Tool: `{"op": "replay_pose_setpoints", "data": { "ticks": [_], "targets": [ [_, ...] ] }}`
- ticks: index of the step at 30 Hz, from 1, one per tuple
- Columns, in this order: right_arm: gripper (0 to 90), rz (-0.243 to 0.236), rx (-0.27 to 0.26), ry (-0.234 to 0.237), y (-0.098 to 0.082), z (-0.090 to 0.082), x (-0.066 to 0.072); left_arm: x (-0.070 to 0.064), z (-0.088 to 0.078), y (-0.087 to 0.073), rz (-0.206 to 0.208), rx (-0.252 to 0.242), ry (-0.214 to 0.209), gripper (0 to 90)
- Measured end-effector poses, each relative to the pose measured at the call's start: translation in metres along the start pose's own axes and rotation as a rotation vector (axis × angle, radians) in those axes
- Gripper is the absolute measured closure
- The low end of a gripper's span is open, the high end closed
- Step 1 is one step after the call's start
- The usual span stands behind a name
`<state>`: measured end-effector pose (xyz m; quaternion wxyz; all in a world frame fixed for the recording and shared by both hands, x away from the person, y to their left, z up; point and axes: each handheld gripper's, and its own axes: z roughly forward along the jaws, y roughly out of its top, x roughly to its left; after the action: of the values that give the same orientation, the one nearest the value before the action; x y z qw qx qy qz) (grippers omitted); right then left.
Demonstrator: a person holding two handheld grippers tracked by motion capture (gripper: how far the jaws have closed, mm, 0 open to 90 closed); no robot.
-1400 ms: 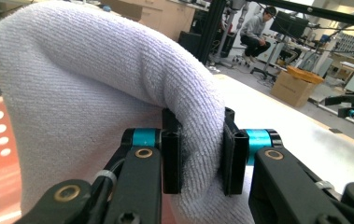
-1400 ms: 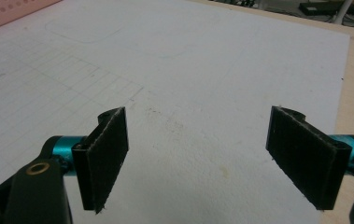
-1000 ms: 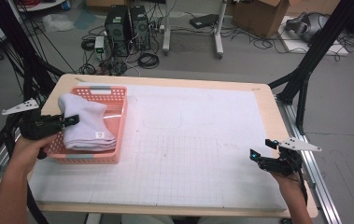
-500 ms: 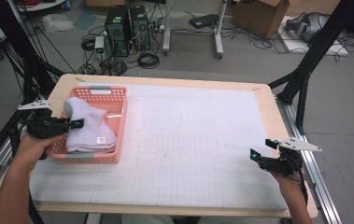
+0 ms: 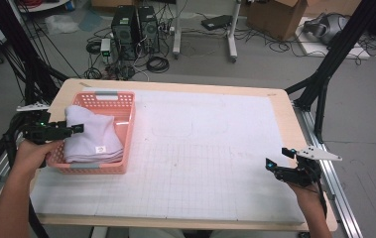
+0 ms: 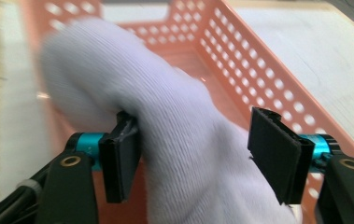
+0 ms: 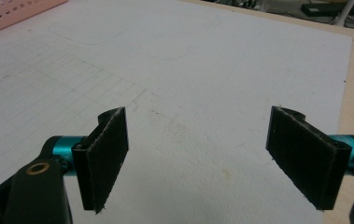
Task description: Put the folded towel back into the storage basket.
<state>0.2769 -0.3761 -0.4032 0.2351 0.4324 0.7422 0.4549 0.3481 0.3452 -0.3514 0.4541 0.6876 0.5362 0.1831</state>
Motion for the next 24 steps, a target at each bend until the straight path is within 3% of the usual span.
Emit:
{"op": "replay_pose_setpoints", "data": {
  "ticks": [3, 6, 11, 18, 24],
  "targets": [
    [20.1, 0.001, 0.003, 0.000, 0.000, 0.000, 0.000, 0.000, -0.012, 0.006, 0.005, -0.061, 0.052, 34.1],
    [20.2, 0.004, -0.001, 0.000, 0.000, -0.001, -0.001, -0.005, -0.015, 0.008, 0.015, -0.052, 0.040, 34.2],
    [20.2, 0.001, -0.002, 0.001, 0.001, -0.001, 0.000, -0.017, 0.000, 0.001, 0.047, 0.056, 0.024, 35.4],
    [20.1, 0.004, -0.004, 0.000, 0.001, -0.002, -0.001, -0.025, 0.025, -0.005, 0.055, 0.163, 0.113, 34.9],
    [20.1, 0.001, -0.003, 0.002, 0.001, -0.002, 0.000, -0.028, 0.051, -0.007, 0.078, 0.315, 0.186, 33.1]
  ]
}}
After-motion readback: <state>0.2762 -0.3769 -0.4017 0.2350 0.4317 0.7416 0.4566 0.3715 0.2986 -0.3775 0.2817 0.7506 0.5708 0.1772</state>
